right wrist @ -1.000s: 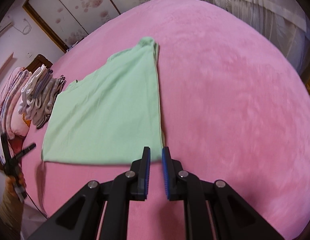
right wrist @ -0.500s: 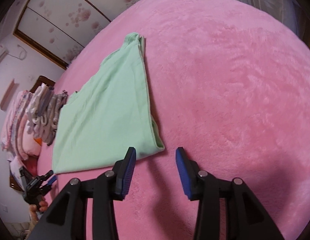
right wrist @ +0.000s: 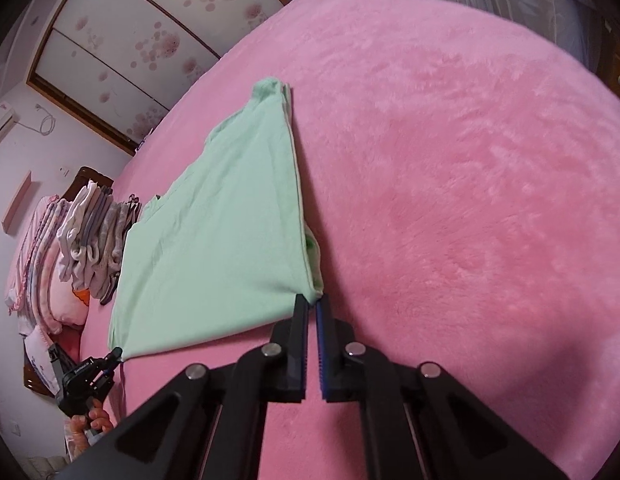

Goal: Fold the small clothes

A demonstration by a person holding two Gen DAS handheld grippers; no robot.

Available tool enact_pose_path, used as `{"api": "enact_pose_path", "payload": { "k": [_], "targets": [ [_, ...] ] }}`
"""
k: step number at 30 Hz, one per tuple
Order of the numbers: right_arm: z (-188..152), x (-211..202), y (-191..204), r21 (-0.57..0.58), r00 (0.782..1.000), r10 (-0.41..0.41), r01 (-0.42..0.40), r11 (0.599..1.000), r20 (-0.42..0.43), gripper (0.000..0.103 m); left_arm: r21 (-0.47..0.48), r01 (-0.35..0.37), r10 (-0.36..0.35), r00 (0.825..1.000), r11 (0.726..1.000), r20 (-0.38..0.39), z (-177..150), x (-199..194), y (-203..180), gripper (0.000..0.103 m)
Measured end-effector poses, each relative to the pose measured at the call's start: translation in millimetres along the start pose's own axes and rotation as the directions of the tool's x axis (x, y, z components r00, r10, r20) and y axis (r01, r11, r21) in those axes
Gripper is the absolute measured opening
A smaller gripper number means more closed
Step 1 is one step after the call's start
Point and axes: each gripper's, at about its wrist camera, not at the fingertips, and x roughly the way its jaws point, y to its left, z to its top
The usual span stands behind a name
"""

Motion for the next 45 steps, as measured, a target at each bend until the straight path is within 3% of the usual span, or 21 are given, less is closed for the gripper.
{"api": "enact_pose_path", "payload": {
  "k": [7, 9, 14, 18, 21, 23, 26, 29, 31, 35, 38, 45],
  "targets": [
    [-5.4, 3.4, 1.8, -0.014, 0.997, -0.071, 0.071, 0.997, -0.008, 0.001, 0.019, -0.039, 0.039, 0.999, 0.999, -0.007, -2.5, -0.4, 1.0, 0.005],
    [-9.8, 6.8, -6.3, 0.007, 0.992, -0.127, 0.128, 0.992, -0.013, 0.0, 0.015, -0.037, 0.037, 0.999, 0.999, -0.005, -3.0, -1.9, 4.1, 0.005],
    [-21.2, -2.2, -31.4, 0.078, 0.998, -0.063, 0.064, 0.995, -0.018, 0.0, 0.044, -0.031, 0.031, 0.999, 0.999, -0.006, -1.6, -0.7, 2.7, 0.005],
    [-21.3, -4.9, -26.2, 0.062, 1.0, -0.012, 0.013, 0.998, -0.016, 0.001, -0.003, 0.003, -0.003, 1.0, 1.0, -0.017, -0.5, 2.8, 10.7, 0.007],
    [-17.5, -0.5, -21.1, 0.065, 1.0, 0.009, -0.008, 0.998, -0.015, 0.01, -0.03, 0.021, -0.022, 1.0, 0.999, -0.017, -0.7, 3.3, 14.4, 0.008],
    [-12.0, 5.2, -17.1, 0.064, 1.0, 0.009, -0.008, 0.998, -0.009, 0.026, -0.031, 0.025, -0.026, 1.0, 0.999, -0.017, -1.7, 3.2, 14.4, 0.008],
    [-2.9, 15.0, -12.7, 0.068, 1.0, 0.007, -0.007, 0.998, -0.001, 0.032, -0.03, 0.029, -0.029, 0.999, 0.999, -0.022, -1.4, 3.9, 13.7, 0.008],
    [3.5, 25.9, -11.5, 0.062, 1.0, 0.016, -0.016, 0.998, 0.0, 0.029, -0.029, 0.028, -0.029, 0.999, 0.999, -0.028, -0.5, 5.8, 12.1, 0.008],
    [4.4, 27.8, -11.9, 0.066, 1.0, 0.029, -0.029, 0.997, -0.01, 0.007, -0.004, 0.015, -0.015, 0.999, 1.0, -0.034, 0.6, 4.6, 9.3, 0.007],
    [0.6, 8.0, -1.3, 0.035, 0.999, 0.001, -0.002, 0.999, 0.041, 0.006, 0.055, -0.01, 0.012, 1.0, 0.998, -0.023, 3.3, -3.7, -0.1, 0.005],
    [-3.7, 5.1, 4.5, 0.008, 0.999, -0.036, 0.036, 0.999, 0.033, 0.005, 0.088, -0.044, 0.046, 0.999, 0.995, -0.027, 3.3, 1.3, -2.5, 0.005],
    [-5.2, 20.4, -1.0, 0.029, 0.998, -0.065, 0.065, 0.997, 0.005, 0.005, 0.021, 0.008, -0.008, 0.999, 1.0, -0.039, 3.8, 4.7, 11.7, 0.006]
  ]
}}
